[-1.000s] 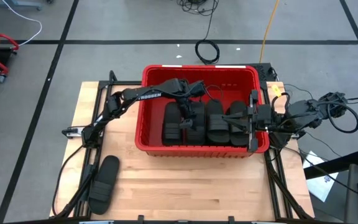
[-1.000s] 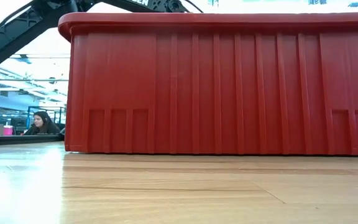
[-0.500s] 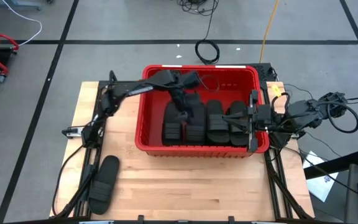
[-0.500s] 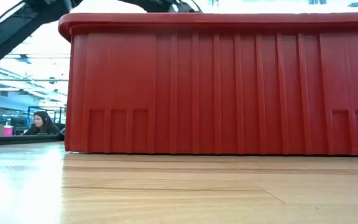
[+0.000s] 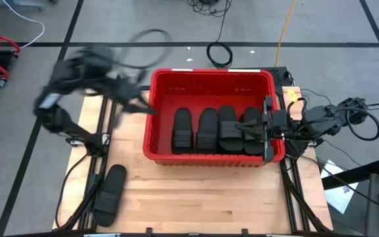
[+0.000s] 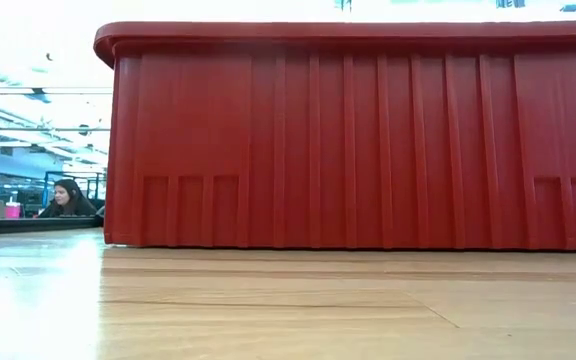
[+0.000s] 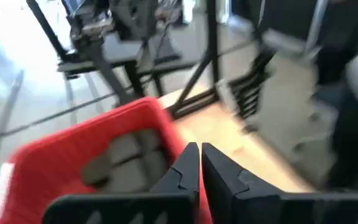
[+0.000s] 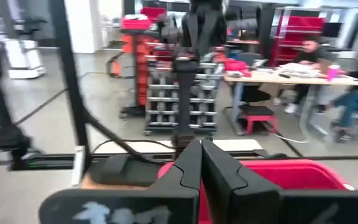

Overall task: Pick and place slides into bin
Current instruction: Put the black slide into the red bin

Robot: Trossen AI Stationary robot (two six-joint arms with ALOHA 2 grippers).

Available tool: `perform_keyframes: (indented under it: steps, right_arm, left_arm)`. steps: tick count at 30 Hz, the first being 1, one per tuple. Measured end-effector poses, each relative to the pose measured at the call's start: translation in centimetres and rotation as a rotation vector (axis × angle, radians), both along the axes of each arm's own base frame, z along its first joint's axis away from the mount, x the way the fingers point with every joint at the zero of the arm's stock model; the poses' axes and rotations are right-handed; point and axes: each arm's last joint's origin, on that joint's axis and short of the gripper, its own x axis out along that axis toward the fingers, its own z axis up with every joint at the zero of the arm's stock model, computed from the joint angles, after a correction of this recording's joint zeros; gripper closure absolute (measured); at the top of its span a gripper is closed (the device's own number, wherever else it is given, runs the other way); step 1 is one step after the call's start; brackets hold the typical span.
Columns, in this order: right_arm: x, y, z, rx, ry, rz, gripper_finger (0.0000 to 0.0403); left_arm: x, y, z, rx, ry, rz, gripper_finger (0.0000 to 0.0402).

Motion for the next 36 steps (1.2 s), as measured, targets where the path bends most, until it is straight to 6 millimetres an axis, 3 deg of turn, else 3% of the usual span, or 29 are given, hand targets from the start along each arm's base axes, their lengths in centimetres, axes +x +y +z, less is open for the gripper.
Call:
perform_keyframes:
  steps: [3, 7, 13, 18, 21, 26, 32, 36]
  right_arm:
    - [0.0, 0.3, 0.0, -0.002, 0.003, 0.105, 0.0403]
    - [0.2, 0.7, 0.0, -0.001, 0.004, 0.201, 0.0403]
    - [2.0, 1.7, -0.5, -0.049, -0.021, 0.236, 0.0403]
    - [4.7, 3.0, -2.1, -0.066, -0.103, 0.234, 0.0403]
    - [6.7, 3.9, -4.0, -0.037, -0.120, 0.226, 0.0403]
    - [10.8, 4.2, -5.9, 0.060, -0.249, 0.174, 0.0403]
    - [16.8, 2.7, -8.8, 0.180, -0.339, 0.120, 0.0403]
    - [20.5, 2.0, -8.7, 0.209, -0.292, 0.122, 0.0403]
  left_arm:
    - [-3.8, -1.8, 1.1, -0.141, 0.032, -0.005, 0.0390]
    - [-5.9, -3.7, 1.0, -0.226, 0.098, -0.060, 0.0399]
    - [-4.0, -5.3, -1.1, -0.206, 0.107, -0.145, 0.0401]
    - [-1.4, -5.6, -5.9, -0.232, 0.145, -0.228, 0.0401]
    - [-1.4, -5.7, -8.4, -0.285, 0.116, -0.291, 0.0401]
    - [-4.4, -5.6, -10.3, -0.308, 0.055, -0.309, 0.0402]
    - [-10.1, -5.0, -9.1, -0.279, -0.116, -0.255, 0.0401]
    - [-13.3, -4.7, -8.4, -0.299, -0.182, -0.209, 0.0401]
